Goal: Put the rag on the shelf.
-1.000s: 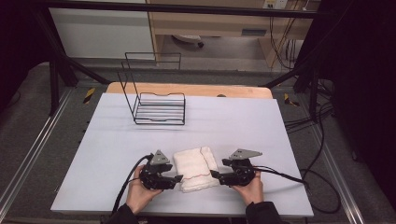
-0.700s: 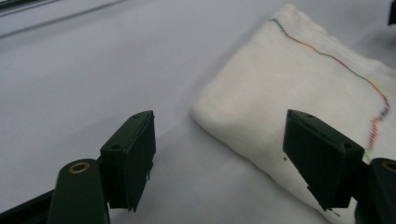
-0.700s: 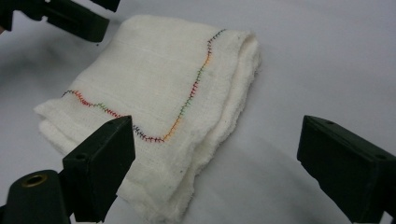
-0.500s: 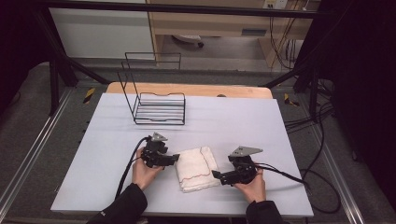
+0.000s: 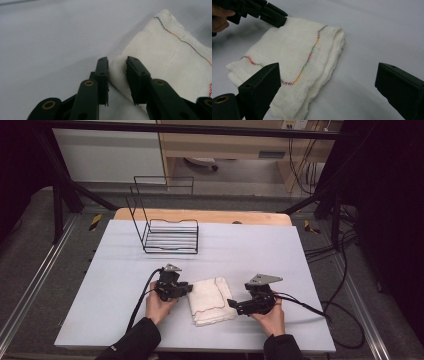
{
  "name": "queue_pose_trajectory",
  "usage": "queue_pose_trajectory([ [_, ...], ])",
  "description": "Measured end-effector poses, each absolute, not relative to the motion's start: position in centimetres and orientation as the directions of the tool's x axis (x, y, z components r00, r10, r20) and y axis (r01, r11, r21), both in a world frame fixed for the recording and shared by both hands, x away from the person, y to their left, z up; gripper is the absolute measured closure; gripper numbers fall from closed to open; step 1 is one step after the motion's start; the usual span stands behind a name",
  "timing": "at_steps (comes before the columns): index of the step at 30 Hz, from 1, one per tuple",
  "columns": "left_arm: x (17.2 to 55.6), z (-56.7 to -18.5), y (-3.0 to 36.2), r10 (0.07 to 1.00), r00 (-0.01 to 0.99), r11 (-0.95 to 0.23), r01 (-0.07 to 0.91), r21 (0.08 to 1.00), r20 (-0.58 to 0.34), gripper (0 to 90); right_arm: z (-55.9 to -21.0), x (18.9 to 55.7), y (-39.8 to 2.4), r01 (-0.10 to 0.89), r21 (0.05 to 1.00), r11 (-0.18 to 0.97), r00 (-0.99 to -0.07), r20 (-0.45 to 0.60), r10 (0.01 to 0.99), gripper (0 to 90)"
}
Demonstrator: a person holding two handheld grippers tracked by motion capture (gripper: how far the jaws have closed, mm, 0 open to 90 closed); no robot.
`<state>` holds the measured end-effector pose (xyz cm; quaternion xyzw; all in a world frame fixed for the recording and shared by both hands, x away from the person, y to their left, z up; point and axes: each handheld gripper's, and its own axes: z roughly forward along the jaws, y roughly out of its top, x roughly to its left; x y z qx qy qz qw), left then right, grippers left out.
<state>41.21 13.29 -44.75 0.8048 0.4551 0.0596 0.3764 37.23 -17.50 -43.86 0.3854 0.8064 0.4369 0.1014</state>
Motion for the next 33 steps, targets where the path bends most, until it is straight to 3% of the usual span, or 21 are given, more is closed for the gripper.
queue_pose_trajectory([
  [10,41.1,-44.8,13.0,0.765,0.601,-0.324,0.670,0.668,-0.232,78.8,-43.6,39.9,-17.0,0.554,0.785,0.277,-0.654,0.205,0.728,10.3],
  [24,40.7,-44.9,12.7,0.757,0.627,-0.353,0.630,0.692,-0.184,79.8,-45.3,44.0,-14.6,0.580,0.764,0.283,-0.643,0.216,0.735,40.1],
  [33,40.7,-45.0,12.8,0.748,0.641,-0.362,0.614,0.701,-0.174,79.2,-45.8,43.8,-14.1,0.594,0.742,0.312,-0.655,0.220,0.723,55.9],
])
